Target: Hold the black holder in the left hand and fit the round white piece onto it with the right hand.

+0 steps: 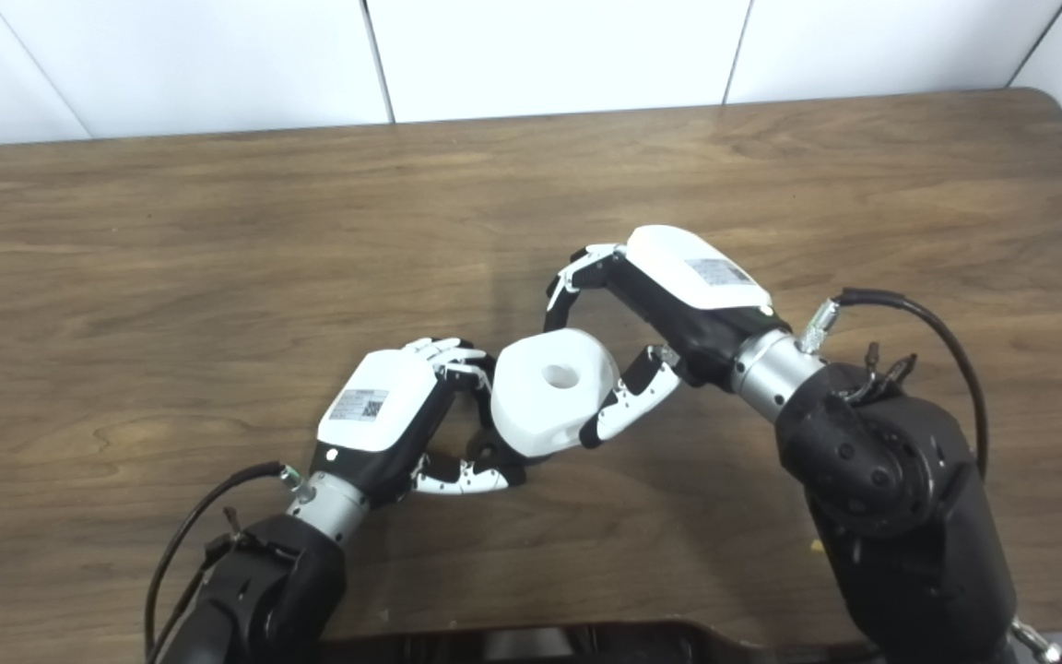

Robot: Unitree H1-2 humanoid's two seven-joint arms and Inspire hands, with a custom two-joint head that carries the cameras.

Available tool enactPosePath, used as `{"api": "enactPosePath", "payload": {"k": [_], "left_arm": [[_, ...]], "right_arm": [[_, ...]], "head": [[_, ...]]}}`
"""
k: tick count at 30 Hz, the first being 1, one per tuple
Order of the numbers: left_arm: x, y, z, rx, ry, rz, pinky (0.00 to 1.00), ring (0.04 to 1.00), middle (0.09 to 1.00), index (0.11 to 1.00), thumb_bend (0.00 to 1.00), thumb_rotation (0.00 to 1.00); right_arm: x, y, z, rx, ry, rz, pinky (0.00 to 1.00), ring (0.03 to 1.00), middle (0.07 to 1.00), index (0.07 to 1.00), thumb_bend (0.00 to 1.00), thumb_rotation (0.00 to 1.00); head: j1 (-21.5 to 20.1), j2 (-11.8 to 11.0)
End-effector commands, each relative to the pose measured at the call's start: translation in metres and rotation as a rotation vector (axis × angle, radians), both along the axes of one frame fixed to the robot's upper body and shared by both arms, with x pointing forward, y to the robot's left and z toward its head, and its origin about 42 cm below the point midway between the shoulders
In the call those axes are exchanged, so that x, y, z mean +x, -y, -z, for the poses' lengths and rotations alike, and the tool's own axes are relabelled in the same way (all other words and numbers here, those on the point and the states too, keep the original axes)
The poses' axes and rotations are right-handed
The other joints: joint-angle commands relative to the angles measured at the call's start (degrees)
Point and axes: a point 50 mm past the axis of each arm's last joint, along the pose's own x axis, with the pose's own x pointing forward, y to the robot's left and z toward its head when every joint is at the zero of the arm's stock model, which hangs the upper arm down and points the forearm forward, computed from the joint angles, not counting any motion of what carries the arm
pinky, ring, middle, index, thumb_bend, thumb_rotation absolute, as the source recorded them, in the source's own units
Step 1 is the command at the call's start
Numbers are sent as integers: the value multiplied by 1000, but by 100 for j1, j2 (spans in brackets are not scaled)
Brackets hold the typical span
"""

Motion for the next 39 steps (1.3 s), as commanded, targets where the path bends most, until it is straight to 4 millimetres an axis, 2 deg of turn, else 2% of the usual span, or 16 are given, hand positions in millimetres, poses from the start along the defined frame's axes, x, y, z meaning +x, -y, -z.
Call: {"api": "enactPosePath", "payload": {"k": [1,22,39], "left_arm": [[-6,-2,22,82,-128,-5,877,859,788,488,522,54],[-6,2,22,68,-125,-7,877,856,783,487,522,52],[-8,1,19,66,-131,-12,877,859,788,487,522,53]], "right_arm": [[0,-3,-9,9,71,-12,778,884,756,483,522,130],[-3,-15,0,25,69,-21,740,887,759,483,522,129],[-3,-22,10,-5,81,-30,712,878,757,482,522,129]], "head": [[-2,6],[74,3],[-69,24]]}}
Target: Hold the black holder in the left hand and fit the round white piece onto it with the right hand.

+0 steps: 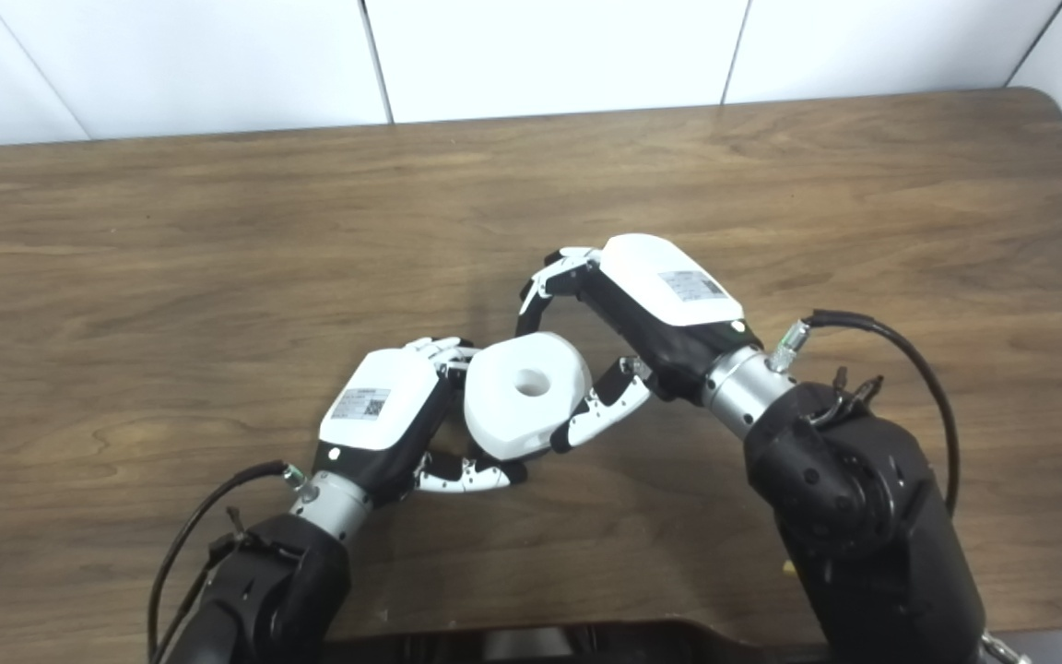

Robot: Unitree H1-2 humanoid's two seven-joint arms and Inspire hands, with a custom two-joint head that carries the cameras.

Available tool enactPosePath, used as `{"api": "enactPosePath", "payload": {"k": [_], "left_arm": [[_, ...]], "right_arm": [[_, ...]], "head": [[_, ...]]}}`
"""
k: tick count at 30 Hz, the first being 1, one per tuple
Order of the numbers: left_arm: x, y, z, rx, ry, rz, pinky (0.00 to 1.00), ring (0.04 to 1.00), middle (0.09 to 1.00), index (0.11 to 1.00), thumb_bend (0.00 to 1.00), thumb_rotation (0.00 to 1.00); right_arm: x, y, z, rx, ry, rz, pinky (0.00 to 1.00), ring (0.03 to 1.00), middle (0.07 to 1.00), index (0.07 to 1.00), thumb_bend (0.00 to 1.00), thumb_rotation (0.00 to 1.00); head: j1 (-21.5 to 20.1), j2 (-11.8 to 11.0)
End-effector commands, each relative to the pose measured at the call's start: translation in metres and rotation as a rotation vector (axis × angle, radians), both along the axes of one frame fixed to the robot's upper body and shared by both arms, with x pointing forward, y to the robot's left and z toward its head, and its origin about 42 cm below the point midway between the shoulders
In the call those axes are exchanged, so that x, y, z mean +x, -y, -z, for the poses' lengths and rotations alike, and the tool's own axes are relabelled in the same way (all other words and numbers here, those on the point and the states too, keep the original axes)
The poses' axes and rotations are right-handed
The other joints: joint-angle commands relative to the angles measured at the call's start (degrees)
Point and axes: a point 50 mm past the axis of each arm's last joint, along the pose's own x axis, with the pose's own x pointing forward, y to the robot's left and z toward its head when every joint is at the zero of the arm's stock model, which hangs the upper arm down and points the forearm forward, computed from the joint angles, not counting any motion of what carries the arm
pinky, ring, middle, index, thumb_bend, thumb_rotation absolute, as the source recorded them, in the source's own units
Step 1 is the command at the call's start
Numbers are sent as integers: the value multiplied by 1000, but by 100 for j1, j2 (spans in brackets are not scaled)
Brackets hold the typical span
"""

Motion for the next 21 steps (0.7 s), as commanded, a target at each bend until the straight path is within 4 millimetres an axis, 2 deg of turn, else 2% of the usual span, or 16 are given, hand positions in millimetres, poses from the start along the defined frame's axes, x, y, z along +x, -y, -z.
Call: {"api": "enactPosePath", "payload": {"k": [1,13,21], "left_arm": [[-8,-1,20,66,-126,5,880,862,790,487,522,53],[-8,-3,18,68,-118,7,869,855,787,487,522,53],[-9,-4,16,68,-126,5,885,863,792,488,522,53]], "right_arm": [[2,-3,1,-23,22,-8,712,877,756,482,522,129],[10,-3,-6,-102,63,-73,784,889,748,483,522,128],[16,-5,-15,-150,87,-114,775,881,743,483,522,128]], "head": [[-8,7],[-144,16],[-209,35]]}}
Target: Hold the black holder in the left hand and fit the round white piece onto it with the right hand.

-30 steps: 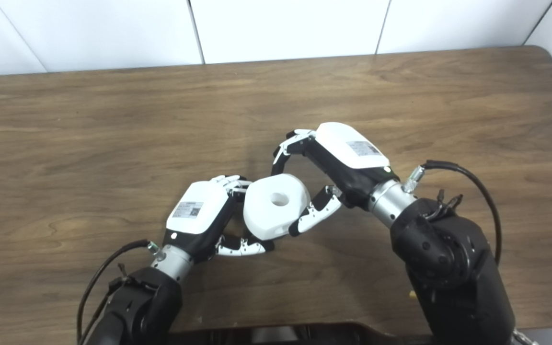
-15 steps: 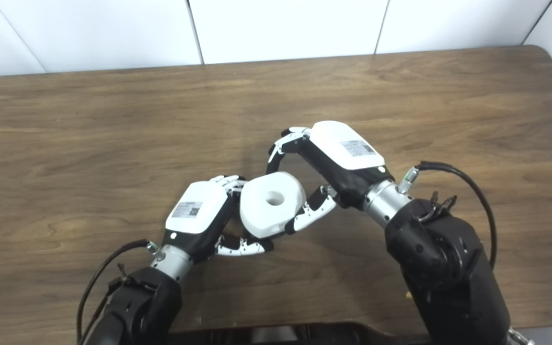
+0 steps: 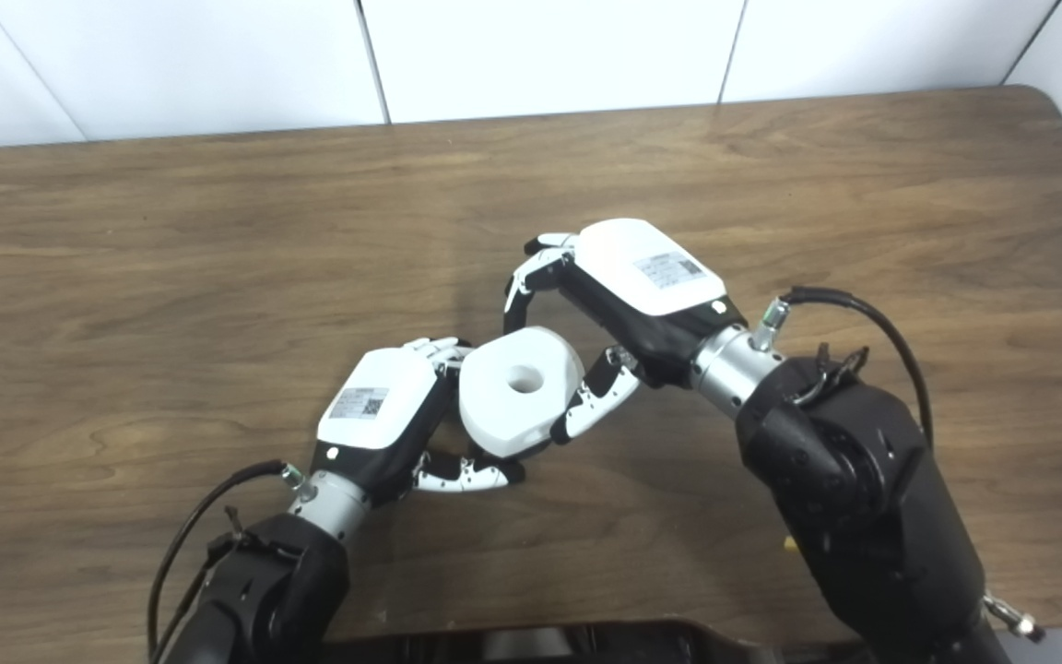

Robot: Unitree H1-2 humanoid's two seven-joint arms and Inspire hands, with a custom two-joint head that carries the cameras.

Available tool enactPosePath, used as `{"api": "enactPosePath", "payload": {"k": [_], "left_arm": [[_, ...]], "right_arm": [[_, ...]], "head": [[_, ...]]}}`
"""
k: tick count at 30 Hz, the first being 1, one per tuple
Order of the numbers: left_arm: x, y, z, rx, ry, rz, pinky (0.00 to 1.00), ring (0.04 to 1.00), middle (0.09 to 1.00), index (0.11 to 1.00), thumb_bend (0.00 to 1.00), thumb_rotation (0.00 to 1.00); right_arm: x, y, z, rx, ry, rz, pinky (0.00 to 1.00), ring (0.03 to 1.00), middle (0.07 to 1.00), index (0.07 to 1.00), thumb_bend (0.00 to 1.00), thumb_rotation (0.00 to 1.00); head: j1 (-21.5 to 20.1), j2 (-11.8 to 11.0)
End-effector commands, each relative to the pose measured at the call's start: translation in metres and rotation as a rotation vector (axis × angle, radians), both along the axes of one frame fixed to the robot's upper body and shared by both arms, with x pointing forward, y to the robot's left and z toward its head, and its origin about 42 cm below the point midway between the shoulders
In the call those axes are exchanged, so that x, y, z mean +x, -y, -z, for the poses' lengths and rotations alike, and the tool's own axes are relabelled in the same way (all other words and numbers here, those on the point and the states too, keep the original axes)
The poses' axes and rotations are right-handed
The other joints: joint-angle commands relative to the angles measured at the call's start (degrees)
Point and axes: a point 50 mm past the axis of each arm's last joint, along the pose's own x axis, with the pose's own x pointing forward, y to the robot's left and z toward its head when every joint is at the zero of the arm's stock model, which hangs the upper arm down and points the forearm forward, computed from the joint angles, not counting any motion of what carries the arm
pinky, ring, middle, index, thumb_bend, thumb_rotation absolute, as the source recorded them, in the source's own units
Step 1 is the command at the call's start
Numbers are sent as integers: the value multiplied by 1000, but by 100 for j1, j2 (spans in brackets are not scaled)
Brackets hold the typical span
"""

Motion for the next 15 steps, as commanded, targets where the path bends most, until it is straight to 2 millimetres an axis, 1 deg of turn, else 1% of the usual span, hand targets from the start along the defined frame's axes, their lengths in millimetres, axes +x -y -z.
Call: {"api": "enactPosePath", "payload": {"k": [1,7,11,15], "left_arm": [[-8,-4,18,64,-118,11,886,863,792,488,521,53],[-8,-5,17,71,-116,11,878,860,791,488,522,53],[-9,-6,18,70,-110,11,871,855,787,487,522,53],[-9,-7,17,66,-111,11,868,854,786,487,522,52]], "right_arm": [[3,1,-6,-47,25,-13,774,880,743,483,522,128],[6,5,-10,-57,21,-23,780,872,716,483,522,127],[6,6,-10,-68,20,-14,763,872,719,482,522,128],[6,5,-9,-72,15,-18,774,864,715,482,522,128]], "head": [[-13,0],[-49,11],[-91,29],[-116,28]]}}
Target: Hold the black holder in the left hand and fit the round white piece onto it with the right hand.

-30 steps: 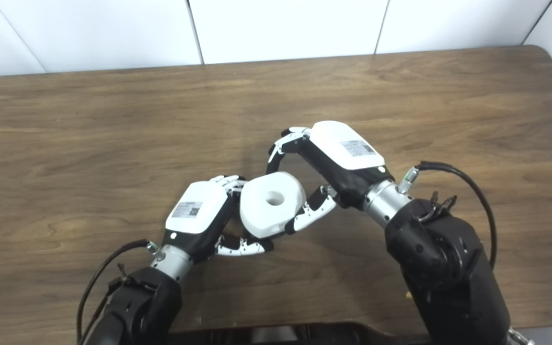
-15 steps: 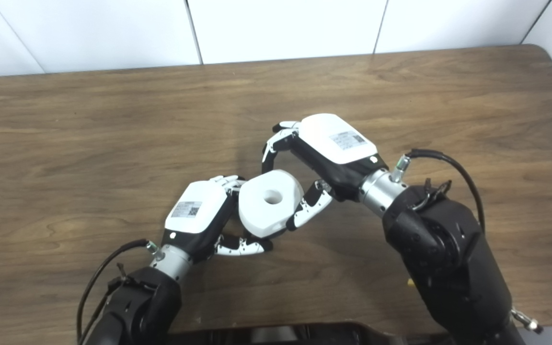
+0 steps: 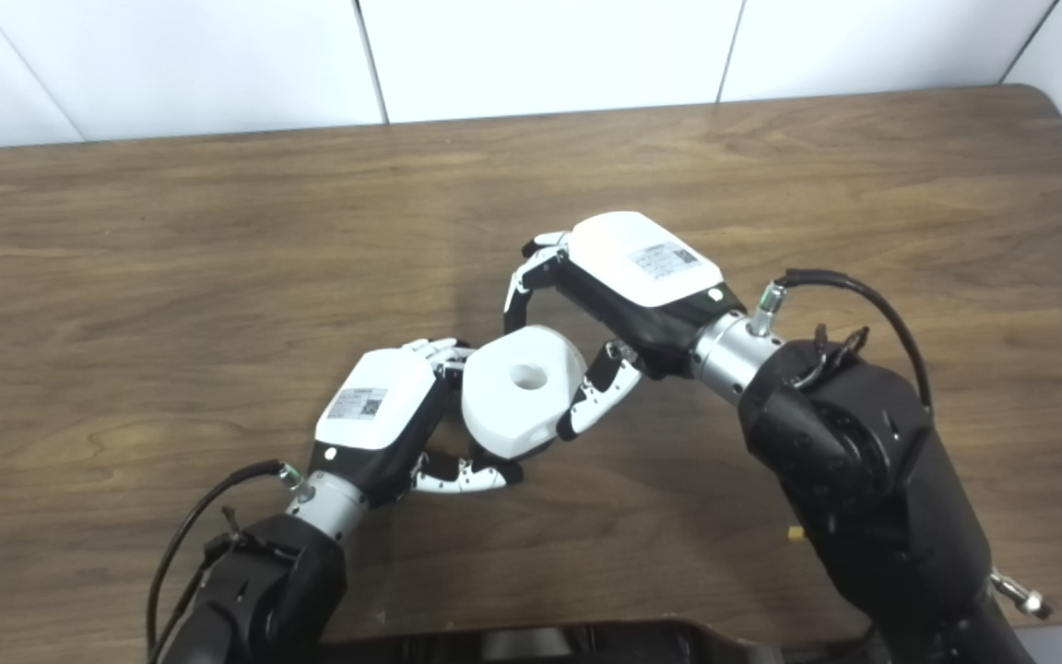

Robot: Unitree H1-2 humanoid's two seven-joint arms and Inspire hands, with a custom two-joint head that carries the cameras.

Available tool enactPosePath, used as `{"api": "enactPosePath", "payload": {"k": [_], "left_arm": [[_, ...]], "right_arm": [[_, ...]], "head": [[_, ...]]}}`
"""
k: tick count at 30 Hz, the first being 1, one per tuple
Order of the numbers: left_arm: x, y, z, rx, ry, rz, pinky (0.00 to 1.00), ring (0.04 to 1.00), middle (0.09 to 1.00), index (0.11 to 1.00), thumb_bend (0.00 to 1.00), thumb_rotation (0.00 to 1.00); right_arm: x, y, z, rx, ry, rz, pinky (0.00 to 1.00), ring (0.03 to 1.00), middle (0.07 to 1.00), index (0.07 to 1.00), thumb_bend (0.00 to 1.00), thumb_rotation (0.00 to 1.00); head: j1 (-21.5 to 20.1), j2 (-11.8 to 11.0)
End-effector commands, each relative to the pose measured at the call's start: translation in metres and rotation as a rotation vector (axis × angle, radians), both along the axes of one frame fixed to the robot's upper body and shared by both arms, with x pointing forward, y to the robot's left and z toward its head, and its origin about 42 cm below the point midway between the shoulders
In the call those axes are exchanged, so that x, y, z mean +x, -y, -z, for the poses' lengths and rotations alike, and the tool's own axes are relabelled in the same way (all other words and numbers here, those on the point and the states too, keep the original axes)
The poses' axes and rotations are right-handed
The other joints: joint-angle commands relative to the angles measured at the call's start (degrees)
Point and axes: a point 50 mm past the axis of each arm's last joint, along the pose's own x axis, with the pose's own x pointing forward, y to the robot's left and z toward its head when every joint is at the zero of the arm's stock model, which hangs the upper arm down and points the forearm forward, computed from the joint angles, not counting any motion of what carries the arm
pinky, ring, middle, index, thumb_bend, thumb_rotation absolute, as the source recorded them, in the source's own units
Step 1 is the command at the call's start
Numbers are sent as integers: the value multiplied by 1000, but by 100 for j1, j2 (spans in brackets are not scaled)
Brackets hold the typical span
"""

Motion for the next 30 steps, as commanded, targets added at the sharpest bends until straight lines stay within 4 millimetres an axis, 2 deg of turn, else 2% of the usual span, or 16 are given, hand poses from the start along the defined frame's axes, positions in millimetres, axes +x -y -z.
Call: {"api": "enactPosePath", "payload": {"k": [1,14,25,30], "left_arm": [[-9,-7,18,60,-108,5,868,854,786,487,522,52],[-9,-8,19,59,-106,9,865,848,783,487,522,52],[-8,-8,20,57,-105,10,865,847,781,487,522,52],[-8,-8,22,54,-102,8,856,843,778,487,522,52]], "right_arm": [[2,2,-4,-35,19,-3,773,860,713,482,522,128],[1,2,-2,-43,18,1,751,877,729,482,522,128],[6,6,-11,-54,44,1,774,869,719,482,522,127],[7,8,-13,-64,45,21,743,883,725,482,522,128]], "head": [[-14,1],[-78,11],[-79,-5],[-94,-36]]}}
